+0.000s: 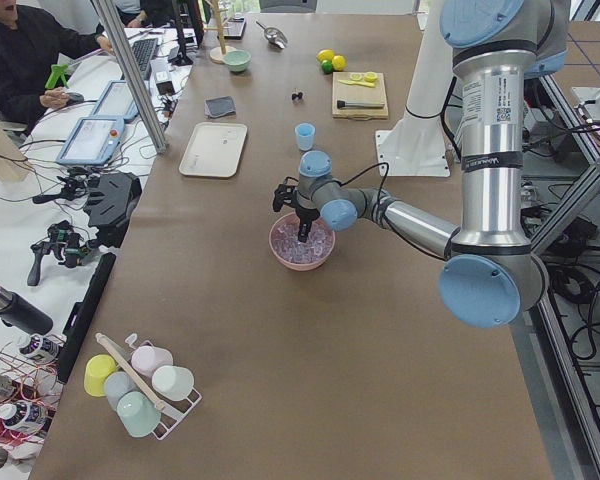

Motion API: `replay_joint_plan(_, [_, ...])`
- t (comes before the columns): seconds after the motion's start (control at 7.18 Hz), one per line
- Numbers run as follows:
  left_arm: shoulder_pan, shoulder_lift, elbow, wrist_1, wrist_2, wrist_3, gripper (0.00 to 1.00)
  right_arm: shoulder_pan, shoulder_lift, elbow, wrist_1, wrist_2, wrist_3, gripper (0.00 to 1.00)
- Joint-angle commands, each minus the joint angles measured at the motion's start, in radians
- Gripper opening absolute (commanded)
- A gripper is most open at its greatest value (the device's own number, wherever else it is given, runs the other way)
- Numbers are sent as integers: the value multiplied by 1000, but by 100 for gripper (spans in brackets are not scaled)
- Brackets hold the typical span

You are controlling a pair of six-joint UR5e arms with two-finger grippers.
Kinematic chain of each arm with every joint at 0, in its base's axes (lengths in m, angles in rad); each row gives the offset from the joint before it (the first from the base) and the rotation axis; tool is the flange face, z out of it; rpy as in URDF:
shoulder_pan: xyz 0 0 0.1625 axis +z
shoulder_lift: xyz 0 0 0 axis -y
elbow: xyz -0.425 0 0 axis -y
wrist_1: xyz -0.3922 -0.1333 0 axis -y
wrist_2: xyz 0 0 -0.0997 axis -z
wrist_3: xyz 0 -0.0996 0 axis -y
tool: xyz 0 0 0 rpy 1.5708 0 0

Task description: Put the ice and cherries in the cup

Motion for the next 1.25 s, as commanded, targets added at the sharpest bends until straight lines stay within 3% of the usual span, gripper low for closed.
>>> replay_joint_plan(0.0, [7, -3, 0, 0, 1, 1, 49, 1, -5, -1, 0, 0, -1, 100])
replay_joint_plan(0.7, [5, 5, -3, 0, 0, 1, 8, 1, -5, 1, 0, 0, 0, 100])
replay_joint_plan(1.11, [-7, 6, -15, 0, -8, 5, 8, 1, -1, 4, -2, 1, 2, 100])
